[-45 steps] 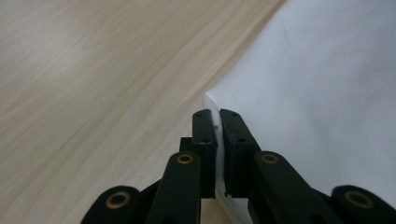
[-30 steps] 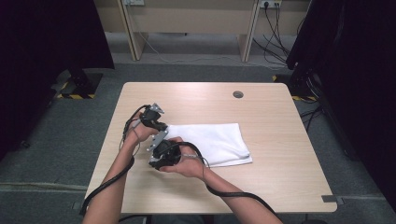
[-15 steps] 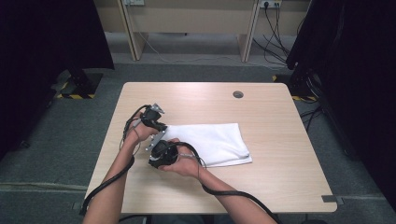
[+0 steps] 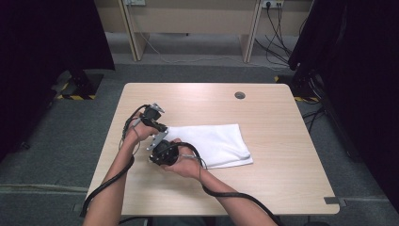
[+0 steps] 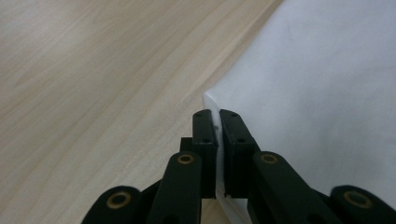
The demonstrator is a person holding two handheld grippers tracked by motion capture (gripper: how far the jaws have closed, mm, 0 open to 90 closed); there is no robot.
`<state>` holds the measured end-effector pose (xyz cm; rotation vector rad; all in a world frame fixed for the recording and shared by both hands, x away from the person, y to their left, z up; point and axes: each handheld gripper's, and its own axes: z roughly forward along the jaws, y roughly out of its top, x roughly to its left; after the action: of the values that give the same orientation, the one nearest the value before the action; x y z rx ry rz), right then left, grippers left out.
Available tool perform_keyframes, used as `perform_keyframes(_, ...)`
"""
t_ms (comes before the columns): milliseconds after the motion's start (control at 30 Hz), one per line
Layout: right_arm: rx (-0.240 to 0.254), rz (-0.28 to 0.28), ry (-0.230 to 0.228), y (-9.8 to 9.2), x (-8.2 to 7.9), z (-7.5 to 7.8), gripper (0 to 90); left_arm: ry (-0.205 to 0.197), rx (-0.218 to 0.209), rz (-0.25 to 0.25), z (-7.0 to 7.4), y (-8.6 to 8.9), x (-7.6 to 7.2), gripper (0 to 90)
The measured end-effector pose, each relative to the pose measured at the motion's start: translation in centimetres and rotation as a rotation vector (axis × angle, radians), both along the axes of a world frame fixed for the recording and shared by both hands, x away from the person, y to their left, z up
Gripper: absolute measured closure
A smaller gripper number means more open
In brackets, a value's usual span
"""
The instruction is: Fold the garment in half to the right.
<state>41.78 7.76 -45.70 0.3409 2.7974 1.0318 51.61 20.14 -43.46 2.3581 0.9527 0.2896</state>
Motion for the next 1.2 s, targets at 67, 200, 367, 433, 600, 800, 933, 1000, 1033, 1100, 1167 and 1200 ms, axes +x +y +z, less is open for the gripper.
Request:
perform_keyframes(67, 0.023, -0.002, 0.004, -0.1, 0.0, 0.5, 82.9, 0.002, 0.008, 0.002, 0.5, 0.0, 0.0, 84.6)
perform_keyframes(200, 0.069, -0.003, 0.008, -0.3, 0.0, 1.6, 83.1, -0.011, 0.026, 0.004, 1.7, 0.0, -0.1, 84.5)
perform_keyframes(367, 0.104, -0.002, 0.016, -0.4, -0.1, 2.8, 83.4, -0.016, 0.054, 0.012, 2.9, 0.1, -0.1, 84.5)
perform_keyframes(433, 0.115, 0.000, 0.016, -0.4, -0.1, 3.3, 83.4, -0.018, 0.062, 0.013, 3.3, 0.1, -0.1, 84.4)
perform_keyframes(600, 0.144, 0.006, 0.009, -0.3, -0.1, 4.3, 83.4, -0.025, 0.090, 0.005, 4.6, 0.1, -0.3, 84.4)
perform_keyframes(800, 0.162, 0.015, 0.018, -0.2, -0.2, 5.2, 83.8, -0.032, 0.118, -0.001, 5.5, 0.2, -0.5, 84.4)
perform_keyframes(933, 0.185, 0.014, 0.013, -0.1, -0.3, 5.9, 83.8, -0.033, 0.131, 0.000, 6.1, 0.3, -0.5, 84.5)
perform_keyframes(1000, 0.199, 0.016, 0.010, 0.0, -0.3, 6.4, 83.9, -0.036, 0.134, 0.000, 6.4, 0.4, -0.5, 84.4)
perform_keyframes(1033, 0.199, 0.016, 0.010, 0.0, -0.3, 6.4, 83.9, -0.038, 0.136, 0.003, 6.6, 0.4, -0.5, 84.4)
perform_keyframes(1100, 0.208, 0.015, 0.011, 0.1, -0.2, 6.7, 83.9, -0.040, 0.142, 0.003, 7.1, 0.5, -0.6, 84.4)
perform_keyframes(1167, 0.217, 0.015, 0.009, 0.1, -0.3, 7.1, 83.9, -0.041, 0.145, 0.004, 7.4, 0.6, -0.6, 84.4)
perform_keyframes(1200, 0.222, 0.016, 0.007, 0.2, -0.3, 7.3, 83.9, -0.041, 0.150, 0.005, 7.6, 0.6, -0.6, 84.4)
